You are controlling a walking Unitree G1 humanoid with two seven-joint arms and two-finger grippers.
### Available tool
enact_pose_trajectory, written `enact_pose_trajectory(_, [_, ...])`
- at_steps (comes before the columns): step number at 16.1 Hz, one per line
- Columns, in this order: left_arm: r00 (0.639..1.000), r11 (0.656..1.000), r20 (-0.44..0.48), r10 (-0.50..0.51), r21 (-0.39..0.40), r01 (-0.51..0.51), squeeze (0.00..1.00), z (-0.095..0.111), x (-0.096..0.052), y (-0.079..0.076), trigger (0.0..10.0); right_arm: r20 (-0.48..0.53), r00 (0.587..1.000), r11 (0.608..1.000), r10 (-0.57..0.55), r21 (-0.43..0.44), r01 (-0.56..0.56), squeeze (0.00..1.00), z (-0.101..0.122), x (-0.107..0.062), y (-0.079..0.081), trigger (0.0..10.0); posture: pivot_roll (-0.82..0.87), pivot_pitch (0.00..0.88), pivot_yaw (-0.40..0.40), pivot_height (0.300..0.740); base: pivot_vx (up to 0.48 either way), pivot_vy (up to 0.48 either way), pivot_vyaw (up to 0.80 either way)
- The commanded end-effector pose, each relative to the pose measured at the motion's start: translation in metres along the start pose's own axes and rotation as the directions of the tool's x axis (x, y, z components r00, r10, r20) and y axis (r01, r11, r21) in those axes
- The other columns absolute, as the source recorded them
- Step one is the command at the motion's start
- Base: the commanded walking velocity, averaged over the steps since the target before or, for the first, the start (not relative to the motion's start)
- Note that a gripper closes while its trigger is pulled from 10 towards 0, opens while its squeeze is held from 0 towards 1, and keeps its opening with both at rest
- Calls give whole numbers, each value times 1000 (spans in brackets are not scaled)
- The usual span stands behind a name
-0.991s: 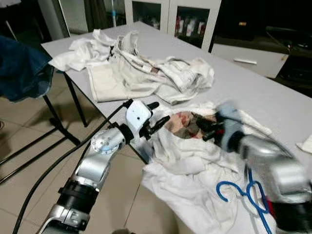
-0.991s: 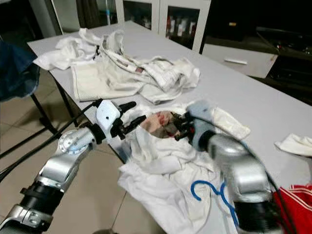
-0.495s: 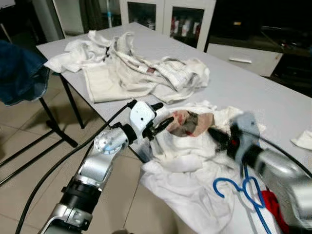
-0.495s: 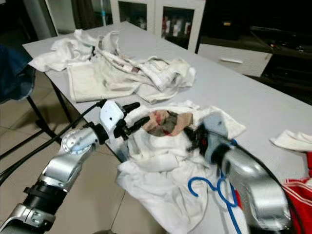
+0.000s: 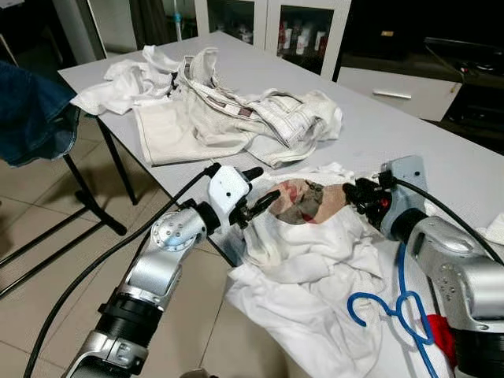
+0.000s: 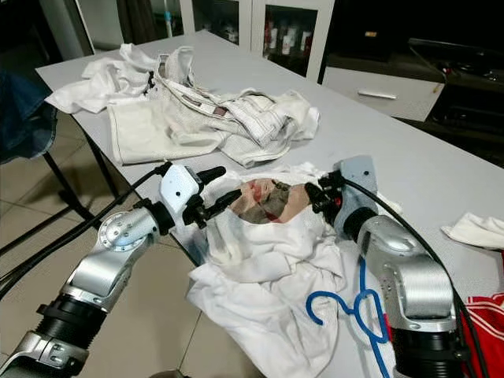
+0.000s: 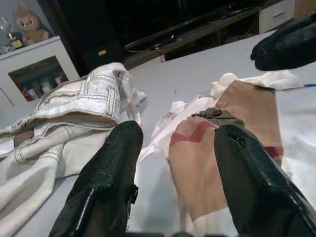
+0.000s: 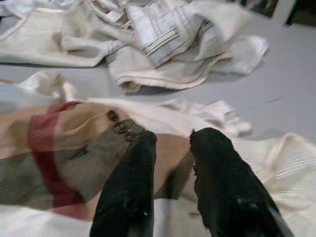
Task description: Hang hanger
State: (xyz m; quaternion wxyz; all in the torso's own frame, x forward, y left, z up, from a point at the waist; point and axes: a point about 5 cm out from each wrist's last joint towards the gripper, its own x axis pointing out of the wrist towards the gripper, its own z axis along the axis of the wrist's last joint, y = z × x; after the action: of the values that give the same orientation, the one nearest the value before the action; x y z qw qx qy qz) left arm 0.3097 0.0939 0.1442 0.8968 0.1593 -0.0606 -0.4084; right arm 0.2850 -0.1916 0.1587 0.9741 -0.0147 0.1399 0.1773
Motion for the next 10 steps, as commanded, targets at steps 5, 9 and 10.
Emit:
enact_pose_trajectory(5, [987, 981, -16, -163, 100, 163, 0, -5, -18, -7, 10000, -137, 988, 994, 66, 91, -54, 0, -20, -15, -14, 10000, -1, 0, 7, 723, 0, 0, 0])
enact_pose_trajectory(9, [985, 978, -25, -171, 116, 172, 0, -7, -19, -9, 10000, -187, 978, 989, 93, 128, -69, 0, -34, -9, -6, 10000, 8, 0, 8, 723, 0, 0, 0])
enact_pose_trajectory(10, [983, 976, -22, -182, 120, 184, 0, -7, -18, -12, 10000, -173, 976, 977, 135, 189, -101, 0, -35, -4, 4, 10000, 8, 0, 8, 723, 0, 0, 0])
